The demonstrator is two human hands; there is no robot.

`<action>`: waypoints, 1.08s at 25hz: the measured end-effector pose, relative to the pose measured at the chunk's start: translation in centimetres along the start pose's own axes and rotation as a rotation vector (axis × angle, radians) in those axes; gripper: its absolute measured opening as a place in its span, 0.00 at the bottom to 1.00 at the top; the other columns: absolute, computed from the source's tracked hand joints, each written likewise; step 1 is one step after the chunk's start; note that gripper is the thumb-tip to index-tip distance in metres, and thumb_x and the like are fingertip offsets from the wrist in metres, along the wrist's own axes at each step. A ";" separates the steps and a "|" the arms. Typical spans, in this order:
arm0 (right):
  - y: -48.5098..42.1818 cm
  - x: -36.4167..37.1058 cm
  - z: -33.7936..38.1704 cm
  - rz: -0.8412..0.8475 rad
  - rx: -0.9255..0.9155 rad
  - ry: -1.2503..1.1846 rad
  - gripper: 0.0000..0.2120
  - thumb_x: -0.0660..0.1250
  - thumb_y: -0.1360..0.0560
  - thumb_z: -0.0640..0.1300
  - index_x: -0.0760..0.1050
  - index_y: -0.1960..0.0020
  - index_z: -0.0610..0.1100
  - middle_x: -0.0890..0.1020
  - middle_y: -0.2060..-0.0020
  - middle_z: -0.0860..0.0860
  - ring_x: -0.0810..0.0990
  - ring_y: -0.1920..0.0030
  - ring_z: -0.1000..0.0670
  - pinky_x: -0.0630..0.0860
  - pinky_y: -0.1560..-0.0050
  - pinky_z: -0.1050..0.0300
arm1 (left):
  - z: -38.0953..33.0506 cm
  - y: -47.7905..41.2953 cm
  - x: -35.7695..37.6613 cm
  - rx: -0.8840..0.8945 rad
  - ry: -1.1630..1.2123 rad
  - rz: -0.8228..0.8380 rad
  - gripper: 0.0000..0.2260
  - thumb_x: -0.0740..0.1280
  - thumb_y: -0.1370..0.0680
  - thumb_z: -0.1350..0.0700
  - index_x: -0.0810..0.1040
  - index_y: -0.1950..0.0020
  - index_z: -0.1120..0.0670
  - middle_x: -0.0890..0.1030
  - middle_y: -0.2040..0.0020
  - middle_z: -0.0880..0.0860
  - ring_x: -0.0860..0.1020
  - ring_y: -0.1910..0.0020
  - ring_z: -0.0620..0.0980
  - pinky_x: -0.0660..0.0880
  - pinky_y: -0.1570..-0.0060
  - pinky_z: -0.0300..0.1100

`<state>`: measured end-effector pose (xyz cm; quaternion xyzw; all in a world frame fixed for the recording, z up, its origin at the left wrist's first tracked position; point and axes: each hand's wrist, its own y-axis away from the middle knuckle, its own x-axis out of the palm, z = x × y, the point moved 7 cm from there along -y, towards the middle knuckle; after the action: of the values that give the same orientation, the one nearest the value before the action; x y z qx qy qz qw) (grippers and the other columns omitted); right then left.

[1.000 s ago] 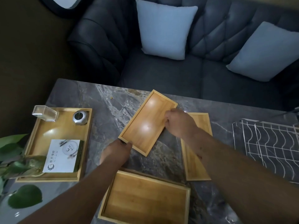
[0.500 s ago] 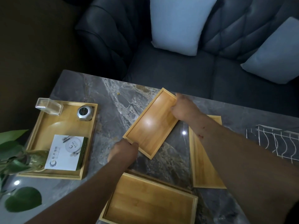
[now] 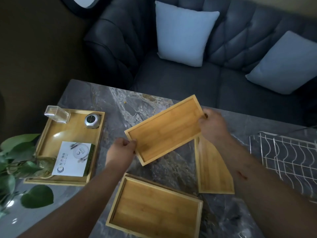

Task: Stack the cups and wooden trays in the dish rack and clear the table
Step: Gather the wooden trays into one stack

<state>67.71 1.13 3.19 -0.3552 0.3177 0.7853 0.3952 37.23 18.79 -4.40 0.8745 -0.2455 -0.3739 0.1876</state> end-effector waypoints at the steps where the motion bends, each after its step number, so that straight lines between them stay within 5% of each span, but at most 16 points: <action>1: 1.3 -0.9 -1.0 -0.010 0.026 -0.041 0.11 0.62 0.22 0.41 0.81 0.44 0.44 0.83 0.51 0.47 0.80 0.58 0.47 0.76 0.61 0.51 | -0.6 0.4 -0.6 0.029 0.023 -0.016 0.13 0.68 0.22 0.42 0.78 0.55 0.52 0.84 0.61 0.52 0.82 0.59 0.54 0.79 0.56 0.51; 6: 10.0 -1.7 -6.7 0.014 0.197 -0.131 0.11 0.69 0.22 0.47 0.80 0.40 0.46 0.84 0.54 0.51 0.83 0.55 0.48 0.76 0.57 0.56 | -1.8 2.9 -3.4 0.160 0.032 -0.028 0.10 0.71 0.22 0.45 0.79 0.43 0.45 0.81 0.58 0.39 0.81 0.55 0.45 0.76 0.57 0.45; 10: 17.6 0.2 -9.7 0.122 0.304 -0.147 0.06 0.71 0.23 0.49 0.75 0.48 0.53 0.81 0.62 0.57 0.81 0.63 0.54 0.71 0.67 0.60 | 0.9 5.5 -3.8 0.195 -0.222 0.037 0.12 0.68 0.22 0.43 0.82 0.42 0.46 0.85 0.52 0.45 0.82 0.53 0.50 0.78 0.53 0.48; 15: 24.8 3.0 -11.2 0.175 0.326 -0.119 0.08 0.72 0.24 0.46 0.75 0.48 0.52 0.77 0.62 0.63 0.79 0.58 0.56 0.68 0.64 0.64 | 4.6 8.0 -4.1 0.196 -0.407 0.016 0.14 0.67 0.22 0.43 0.81 0.40 0.46 0.86 0.46 0.49 0.81 0.53 0.53 0.74 0.56 0.45; 19: 27.8 4.6 -12.2 0.216 0.368 -0.071 0.05 0.69 0.24 0.48 0.73 0.50 0.53 0.80 0.57 0.58 0.78 0.59 0.58 0.69 0.65 0.61 | 6.7 9.4 -3.6 0.178 -0.425 0.029 0.13 0.66 0.21 0.46 0.81 0.38 0.46 0.85 0.45 0.50 0.75 0.56 0.48 0.70 0.58 0.43; 27: 30.3 6.0 -12.1 0.216 0.380 -0.099 0.04 0.69 0.24 0.46 0.74 0.52 0.51 0.81 0.57 0.55 0.80 0.56 0.52 0.78 0.52 0.52 | 8.7 10.1 -3.5 0.200 -0.471 -0.006 0.11 0.67 0.20 0.47 0.82 0.40 0.46 0.86 0.45 0.50 0.75 0.57 0.47 0.70 0.56 0.43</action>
<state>43.13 -20.66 -1.62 -0.1991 0.4762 0.7656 0.3839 25.70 11.32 -2.94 0.7783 -0.3157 -0.5415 0.0365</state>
